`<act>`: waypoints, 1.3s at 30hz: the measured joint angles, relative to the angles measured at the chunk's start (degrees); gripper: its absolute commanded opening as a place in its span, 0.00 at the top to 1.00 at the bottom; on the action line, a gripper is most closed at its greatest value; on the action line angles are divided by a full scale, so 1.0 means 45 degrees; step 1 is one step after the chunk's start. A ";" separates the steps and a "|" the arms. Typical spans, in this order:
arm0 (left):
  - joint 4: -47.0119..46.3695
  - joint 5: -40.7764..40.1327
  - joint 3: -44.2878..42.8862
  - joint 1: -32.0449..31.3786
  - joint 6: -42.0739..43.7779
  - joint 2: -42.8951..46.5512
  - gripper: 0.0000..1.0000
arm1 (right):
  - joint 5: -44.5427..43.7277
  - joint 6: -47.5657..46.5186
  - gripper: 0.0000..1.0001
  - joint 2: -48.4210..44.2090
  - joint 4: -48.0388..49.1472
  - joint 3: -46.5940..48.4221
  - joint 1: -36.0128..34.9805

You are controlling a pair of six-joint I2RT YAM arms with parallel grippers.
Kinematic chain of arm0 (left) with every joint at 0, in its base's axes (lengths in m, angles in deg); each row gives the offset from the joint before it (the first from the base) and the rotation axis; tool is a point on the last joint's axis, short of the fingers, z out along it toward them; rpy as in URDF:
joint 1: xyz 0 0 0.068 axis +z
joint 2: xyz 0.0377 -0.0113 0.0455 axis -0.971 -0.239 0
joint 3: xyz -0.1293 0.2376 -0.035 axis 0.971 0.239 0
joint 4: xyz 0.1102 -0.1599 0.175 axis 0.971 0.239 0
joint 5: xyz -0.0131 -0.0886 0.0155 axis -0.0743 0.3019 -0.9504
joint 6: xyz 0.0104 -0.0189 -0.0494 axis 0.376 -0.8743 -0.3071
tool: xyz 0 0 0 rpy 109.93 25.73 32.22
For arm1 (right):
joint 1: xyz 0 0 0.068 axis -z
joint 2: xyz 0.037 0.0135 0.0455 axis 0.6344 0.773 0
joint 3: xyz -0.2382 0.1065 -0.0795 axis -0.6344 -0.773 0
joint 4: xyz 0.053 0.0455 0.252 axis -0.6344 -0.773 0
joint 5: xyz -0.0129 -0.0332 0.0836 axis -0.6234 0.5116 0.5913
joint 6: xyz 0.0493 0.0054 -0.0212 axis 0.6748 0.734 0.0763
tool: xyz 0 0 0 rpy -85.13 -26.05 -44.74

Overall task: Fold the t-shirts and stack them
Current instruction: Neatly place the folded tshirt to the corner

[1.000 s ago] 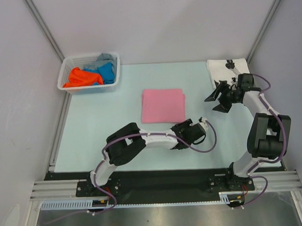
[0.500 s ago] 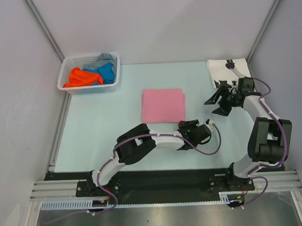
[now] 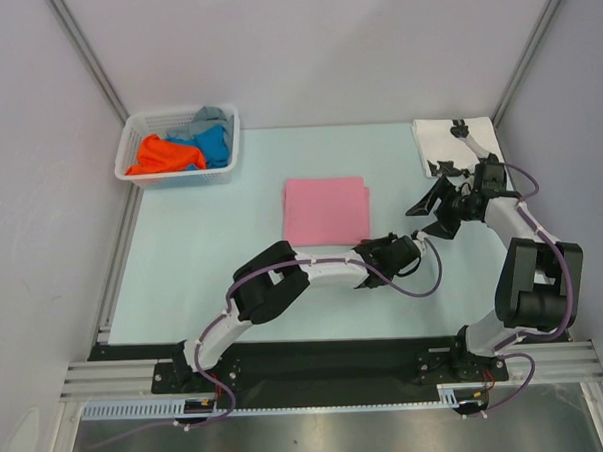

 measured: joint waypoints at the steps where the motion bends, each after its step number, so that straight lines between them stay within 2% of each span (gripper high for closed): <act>1: 0.0049 0.0121 -0.0034 0.0044 -0.0005 0.0000 0.94 | 0.0044 0.0010 0.25 -0.0029 0.0019 -0.0015 0.0000; 3: 0.0151 0.0282 -0.0087 0.0092 -0.0039 0.0000 1.00 | 0.0141 0.0049 0.25 -0.0068 0.0131 -0.0073 0.0000; 11: 0.0355 0.0563 -0.0126 0.0165 -0.0418 0.0107 1.00 | 0.0549 0.0189 0.22 0.0034 0.0495 -0.0282 0.0000; 19: 0.0670 0.1307 0.0568 0.0345 -0.1117 0.0903 1.00 | 0.1112 0.0432 0.21 0.1297 0.1064 -0.0267 0.0000; 29: 0.0787 0.1666 0.0884 0.0797 -0.1316 0.2079 1.00 | 0.2084 0.0627 0.15 0.2807 0.1749 0.0199 -0.0165; 33: 0.0787 0.1749 0.0889 0.0947 -0.1316 0.2346 1.00 | 0.2540 0.0767 0.12 0.3196 0.2268 0.0670 -0.0549; 36: 0.0787 0.1919 0.0899 0.1010 -0.1316 0.2448 1.00 | 0.2963 0.1161 0.06 0.3580 0.2919 0.0816 -0.0845; 39: 0.0792 0.1977 0.0996 0.1030 -0.1311 0.2550 1.00 | 0.3264 0.1418 0.05 0.4153 0.3254 0.1049 -0.1166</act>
